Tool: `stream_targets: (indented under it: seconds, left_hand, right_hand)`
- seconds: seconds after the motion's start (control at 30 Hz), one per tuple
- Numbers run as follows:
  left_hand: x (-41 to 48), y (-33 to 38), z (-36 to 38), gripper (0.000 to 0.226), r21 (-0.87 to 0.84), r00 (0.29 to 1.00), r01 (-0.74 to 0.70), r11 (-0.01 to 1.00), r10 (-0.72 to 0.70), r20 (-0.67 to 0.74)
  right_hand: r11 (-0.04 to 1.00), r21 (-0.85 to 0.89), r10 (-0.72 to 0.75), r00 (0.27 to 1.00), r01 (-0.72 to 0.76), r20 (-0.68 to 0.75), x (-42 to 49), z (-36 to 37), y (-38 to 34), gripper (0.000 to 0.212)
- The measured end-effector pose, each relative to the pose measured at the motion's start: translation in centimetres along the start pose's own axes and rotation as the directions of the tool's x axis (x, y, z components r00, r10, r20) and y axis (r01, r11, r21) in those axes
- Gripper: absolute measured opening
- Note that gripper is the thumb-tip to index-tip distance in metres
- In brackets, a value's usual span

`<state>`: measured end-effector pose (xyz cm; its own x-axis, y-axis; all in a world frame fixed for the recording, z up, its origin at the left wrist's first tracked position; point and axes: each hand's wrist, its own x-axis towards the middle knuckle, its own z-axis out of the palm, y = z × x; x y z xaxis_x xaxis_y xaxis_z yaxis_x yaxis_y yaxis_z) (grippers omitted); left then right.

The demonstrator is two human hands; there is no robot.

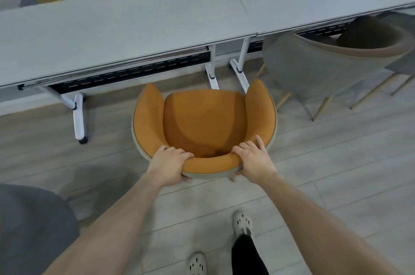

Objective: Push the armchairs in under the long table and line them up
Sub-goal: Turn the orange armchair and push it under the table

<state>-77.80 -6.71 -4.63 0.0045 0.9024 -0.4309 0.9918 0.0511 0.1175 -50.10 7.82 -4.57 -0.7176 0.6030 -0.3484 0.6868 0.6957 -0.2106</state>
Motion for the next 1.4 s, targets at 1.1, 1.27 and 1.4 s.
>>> stream_targets:
  seconds: [1.1, 1.27, 1.4]
  left_hand:
    - [-6.5, -13.3, -7.3, 0.062, -0.333, 0.855, 0.517, 0.788, -0.49, 0.168]
    - [-19.9, -20.8, -1.5, 0.061, -0.347, 0.807, 0.59, 0.729, -0.541, 0.236]
    - [-30.7, -24.6, 3.2, 0.056, -0.391, 0.76, 0.635, 0.666, -0.629, 0.162]
  right_hand:
    - [0.99, -0.056, -0.124, 0.986, 0.131, 0.114, 14.8, -10.5, -15.0, 0.054]
    - [0.986, 0.011, -0.163, 0.969, 0.164, 0.185, 10.8, -7.1, -28.5, 0.062]
    - [0.971, 0.011, -0.235, 0.94, 0.239, 0.247, 7.3, -3.0, -38.7, 0.064]
